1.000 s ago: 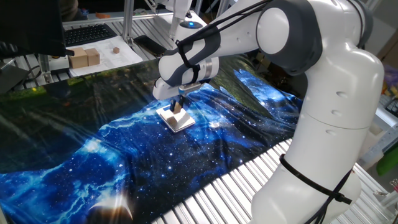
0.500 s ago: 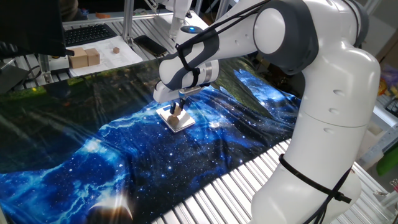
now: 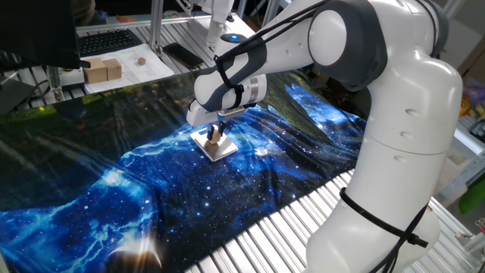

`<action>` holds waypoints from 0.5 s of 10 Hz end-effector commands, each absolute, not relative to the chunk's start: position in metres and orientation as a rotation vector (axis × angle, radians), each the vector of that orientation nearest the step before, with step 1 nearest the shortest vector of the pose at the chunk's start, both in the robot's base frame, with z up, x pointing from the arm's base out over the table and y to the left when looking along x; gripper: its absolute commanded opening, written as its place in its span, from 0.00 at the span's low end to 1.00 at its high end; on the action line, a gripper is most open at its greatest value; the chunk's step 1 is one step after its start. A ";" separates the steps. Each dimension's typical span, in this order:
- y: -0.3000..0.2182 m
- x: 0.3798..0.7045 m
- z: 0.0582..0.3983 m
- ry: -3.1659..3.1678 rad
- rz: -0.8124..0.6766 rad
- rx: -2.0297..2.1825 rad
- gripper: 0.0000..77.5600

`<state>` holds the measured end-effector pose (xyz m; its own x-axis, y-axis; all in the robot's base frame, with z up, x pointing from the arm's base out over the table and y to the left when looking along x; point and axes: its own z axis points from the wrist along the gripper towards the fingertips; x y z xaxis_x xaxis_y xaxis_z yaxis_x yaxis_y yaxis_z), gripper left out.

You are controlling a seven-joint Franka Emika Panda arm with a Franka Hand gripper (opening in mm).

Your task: Place the block on the scale

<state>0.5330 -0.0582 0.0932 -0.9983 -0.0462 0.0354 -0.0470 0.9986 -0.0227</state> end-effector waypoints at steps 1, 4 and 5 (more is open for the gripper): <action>-0.058 0.534 0.094 -3.113 0.046 0.066 0.02; -0.058 0.534 0.094 -3.113 0.046 0.066 1.00; -0.058 0.534 0.094 -3.113 0.046 0.066 1.00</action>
